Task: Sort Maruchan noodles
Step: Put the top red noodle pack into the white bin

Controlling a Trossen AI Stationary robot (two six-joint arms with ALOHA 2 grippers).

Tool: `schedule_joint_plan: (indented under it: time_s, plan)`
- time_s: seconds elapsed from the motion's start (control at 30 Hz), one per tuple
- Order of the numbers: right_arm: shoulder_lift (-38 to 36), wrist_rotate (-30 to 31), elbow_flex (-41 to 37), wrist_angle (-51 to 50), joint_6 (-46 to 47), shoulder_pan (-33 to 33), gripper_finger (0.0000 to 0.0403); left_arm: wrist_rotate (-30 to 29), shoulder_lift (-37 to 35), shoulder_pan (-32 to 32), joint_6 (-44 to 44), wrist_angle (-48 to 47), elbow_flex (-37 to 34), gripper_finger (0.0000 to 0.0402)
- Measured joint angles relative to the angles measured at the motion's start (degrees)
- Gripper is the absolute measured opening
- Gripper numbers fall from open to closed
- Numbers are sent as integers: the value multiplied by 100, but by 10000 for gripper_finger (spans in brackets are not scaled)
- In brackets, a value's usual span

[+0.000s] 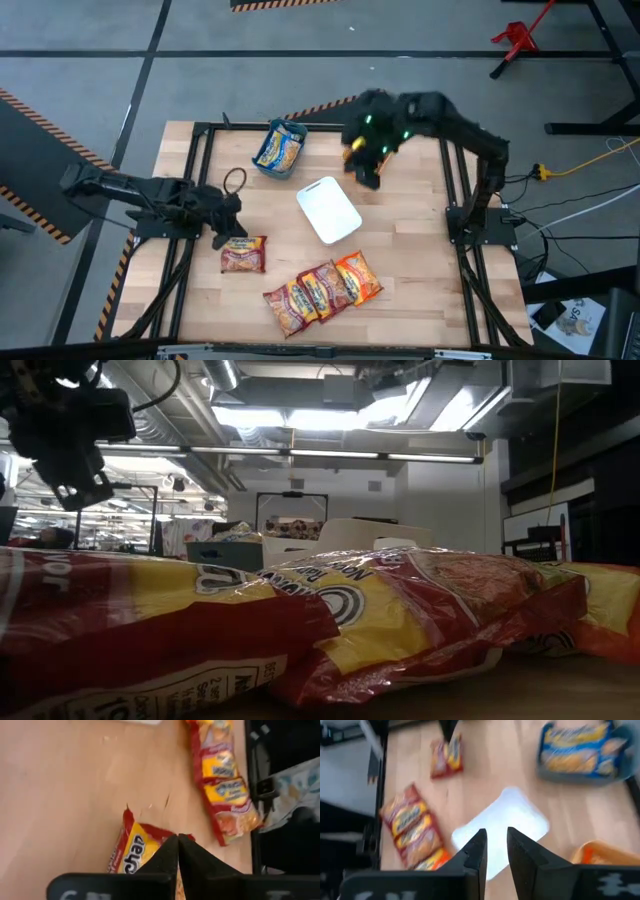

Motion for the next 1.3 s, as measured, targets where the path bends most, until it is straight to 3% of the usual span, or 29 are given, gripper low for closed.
schedule_joint_plan:
  time_s: [0.17, 0.33, 0.53, 0.67, 0.83, 1.1, 1.3]
  plan:
    - [3, 409, -92, -281, 16, 649, 62, -670, 389, -470, -301, -53, 0, 7]
    - [48, 694, -167, -700, 116, 1129, 62, -737, 633, -720, -686, 32, 0, 30]
    - [-14, 906, -472, -690, 475, 1717, 62, -594, 876, -924, -1530, -761, 0, 53]
    - [-42, 1303, -843, -682, 491, 2077, 62, -686, 966, -1270, -2313, -1116, 76, 30]
    - [-47, 1509, -1538, -684, 489, 2318, 62, -886, 1164, -1709, -3390, -2592, 616, 4]
    - [-47, 1349, -2851, 5, 489, 2421, 62, -988, 1762, -2446, -5162, -2590, 681, 1]
    - [-49, 1636, -3444, 1047, 451, 2379, 62, -1533, 2428, -2791, -5497, -1832, 573, 1]
